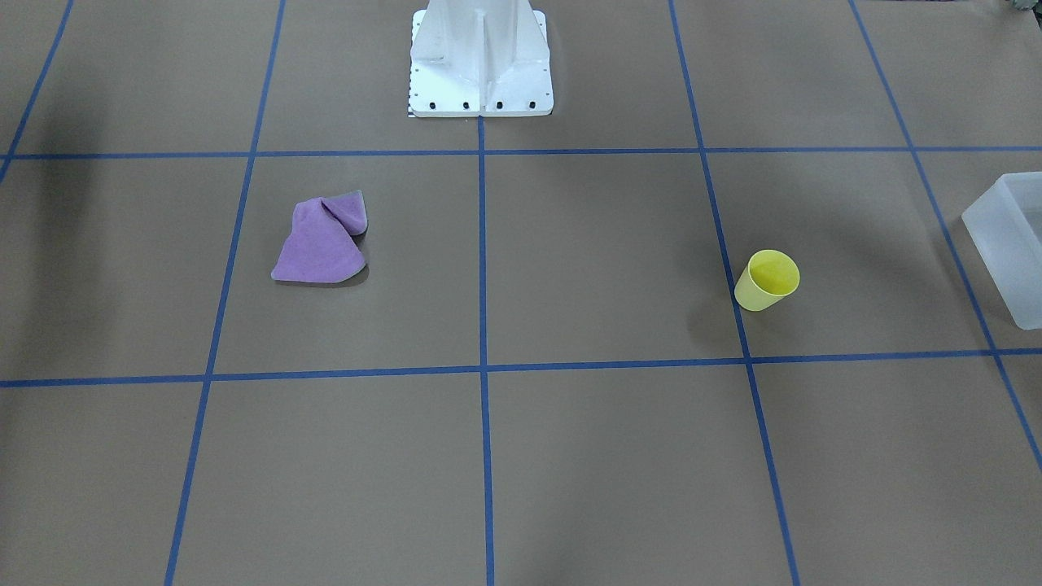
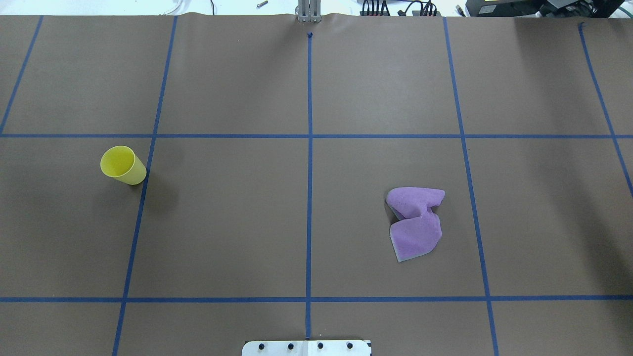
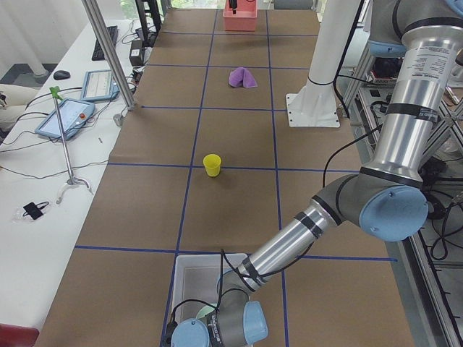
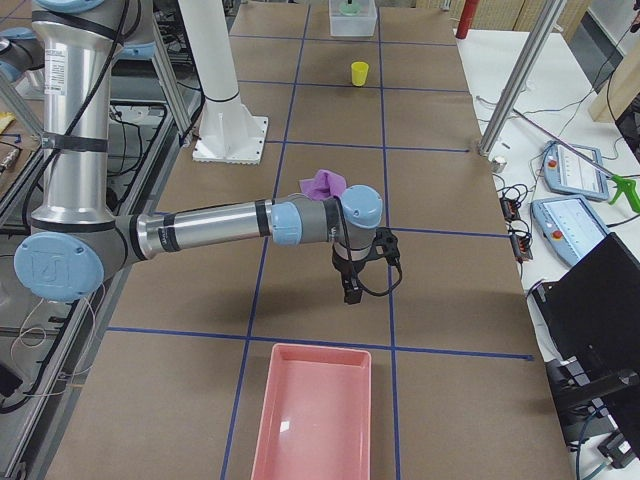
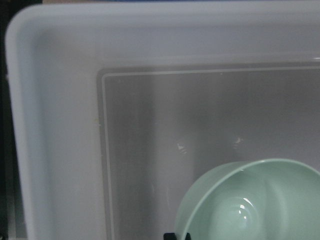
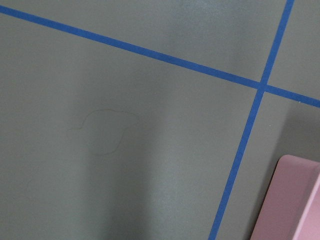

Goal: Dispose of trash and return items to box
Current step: 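Release the bowl in the clear bin and raise the left gripper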

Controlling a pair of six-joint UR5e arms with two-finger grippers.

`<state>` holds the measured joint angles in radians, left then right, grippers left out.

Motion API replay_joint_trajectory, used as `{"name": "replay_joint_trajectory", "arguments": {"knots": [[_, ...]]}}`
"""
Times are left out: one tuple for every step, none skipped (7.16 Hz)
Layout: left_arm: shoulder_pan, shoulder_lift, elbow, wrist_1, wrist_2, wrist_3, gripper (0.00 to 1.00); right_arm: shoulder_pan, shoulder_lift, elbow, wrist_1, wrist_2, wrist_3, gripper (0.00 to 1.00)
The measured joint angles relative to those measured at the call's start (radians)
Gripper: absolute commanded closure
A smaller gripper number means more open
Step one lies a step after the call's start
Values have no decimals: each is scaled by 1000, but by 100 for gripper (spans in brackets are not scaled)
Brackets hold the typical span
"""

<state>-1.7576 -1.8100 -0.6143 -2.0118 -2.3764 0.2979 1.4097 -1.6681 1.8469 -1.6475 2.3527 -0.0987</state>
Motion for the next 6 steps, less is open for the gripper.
{"name": "replay_joint_trajectory", "arguments": {"knots": [[-24,-6,-3,2,-2,0,23,0,0,-2,0,0,-1,0],[-44,-17,-12,14,-16,-1,23,0,1,-4,0,0,0,0],[-60,-29,-55,64,-48,-3,23,-1,1,-4,0,0,0,0],[-68,-22,-161,152,-78,-8,23,-2,4,-4,1,0,0,0],[-69,6,-312,231,-93,-37,23,-2,9,-4,1,0,0,0],[-51,35,-457,275,-108,-114,7,-3,13,1,1,0,0,0]]}}
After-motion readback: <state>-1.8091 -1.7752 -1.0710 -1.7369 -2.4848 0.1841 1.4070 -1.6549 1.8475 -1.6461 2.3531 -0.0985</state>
